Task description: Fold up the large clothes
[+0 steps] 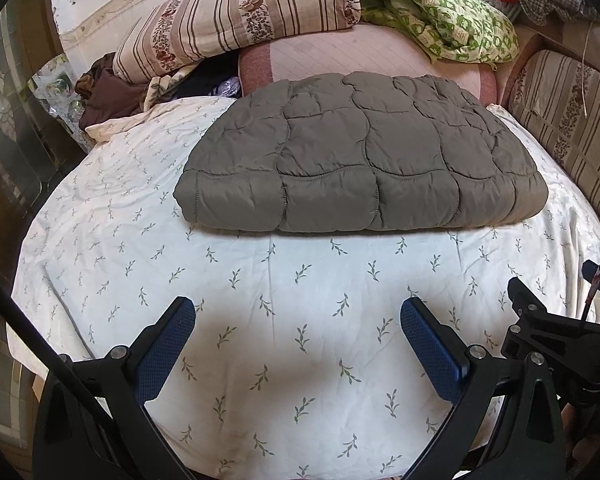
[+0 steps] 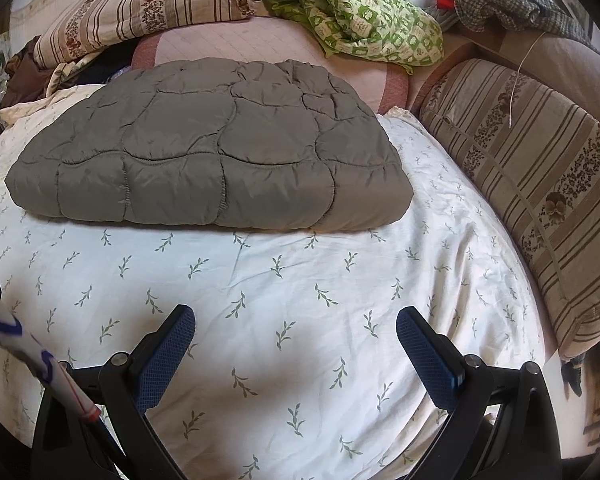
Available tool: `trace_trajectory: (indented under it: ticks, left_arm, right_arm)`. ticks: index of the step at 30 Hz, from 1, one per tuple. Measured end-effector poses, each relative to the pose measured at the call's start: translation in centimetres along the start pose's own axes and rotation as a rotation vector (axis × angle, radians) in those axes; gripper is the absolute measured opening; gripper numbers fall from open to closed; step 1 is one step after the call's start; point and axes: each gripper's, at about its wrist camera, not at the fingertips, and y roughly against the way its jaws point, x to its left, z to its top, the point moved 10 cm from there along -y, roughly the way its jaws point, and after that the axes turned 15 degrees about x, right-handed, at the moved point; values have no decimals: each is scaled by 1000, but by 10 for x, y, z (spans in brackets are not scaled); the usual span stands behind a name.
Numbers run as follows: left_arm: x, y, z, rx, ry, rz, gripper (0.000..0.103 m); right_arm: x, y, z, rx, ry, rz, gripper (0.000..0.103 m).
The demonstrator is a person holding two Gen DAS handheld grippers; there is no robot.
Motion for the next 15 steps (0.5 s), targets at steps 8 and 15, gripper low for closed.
trace_trajectory:
  ticks: [8, 15]
  left_arm:
    - [1, -1, 0, 1, 3, 9, 102]
    - [2, -2, 0, -1, 5, 13, 102]
  right_arm:
    - [-2, 3, 2, -18, 0, -24, 102]
    - [-2, 3, 2, -21, 3, -34, 102]
